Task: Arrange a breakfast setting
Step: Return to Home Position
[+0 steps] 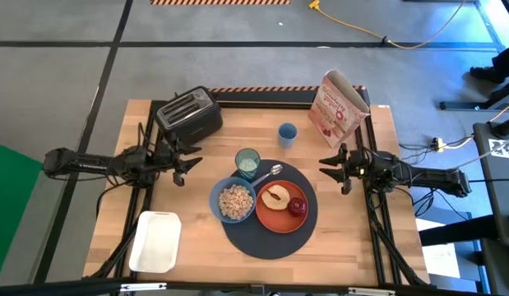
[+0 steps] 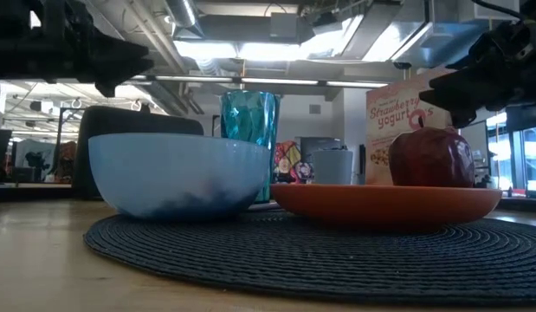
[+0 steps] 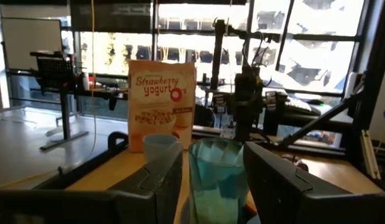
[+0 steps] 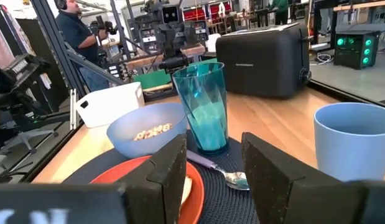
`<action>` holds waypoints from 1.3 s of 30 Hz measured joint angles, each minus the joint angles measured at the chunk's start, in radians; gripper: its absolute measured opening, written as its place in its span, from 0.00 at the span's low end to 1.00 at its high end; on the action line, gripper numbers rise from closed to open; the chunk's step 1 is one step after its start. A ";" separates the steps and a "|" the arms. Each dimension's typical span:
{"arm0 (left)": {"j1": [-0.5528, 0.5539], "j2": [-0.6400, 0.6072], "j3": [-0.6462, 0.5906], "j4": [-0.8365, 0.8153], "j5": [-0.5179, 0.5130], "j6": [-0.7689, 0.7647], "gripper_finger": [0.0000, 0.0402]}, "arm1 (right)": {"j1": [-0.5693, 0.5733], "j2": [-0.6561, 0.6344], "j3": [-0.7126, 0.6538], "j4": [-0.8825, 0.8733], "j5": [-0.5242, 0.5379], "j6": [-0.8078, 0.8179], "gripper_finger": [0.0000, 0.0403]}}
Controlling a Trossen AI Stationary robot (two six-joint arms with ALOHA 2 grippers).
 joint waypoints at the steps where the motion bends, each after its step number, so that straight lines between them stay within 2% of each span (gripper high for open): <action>1: 0.000 -0.031 0.000 -0.039 -0.004 0.001 0.41 | 0.000 0.000 0.000 0.000 0.000 0.000 0.36; 10: 0.000 -0.323 0.000 -0.305 -0.013 0.029 0.41 | 0.000 0.000 0.000 0.000 -0.017 0.004 0.36; 22: 0.001 -0.315 0.000 -0.344 -0.009 0.028 0.41 | 0.000 -0.003 0.000 -0.001 -0.016 0.002 0.36; 34: 0.001 -0.315 0.000 -0.395 -0.046 0.028 0.41 | 0.000 0.057 0.000 -0.006 0.006 -0.026 0.36; 39: 0.001 -0.315 0.000 -0.395 -0.046 0.028 0.41 | 0.000 0.057 0.000 -0.003 -0.018 0.040 0.36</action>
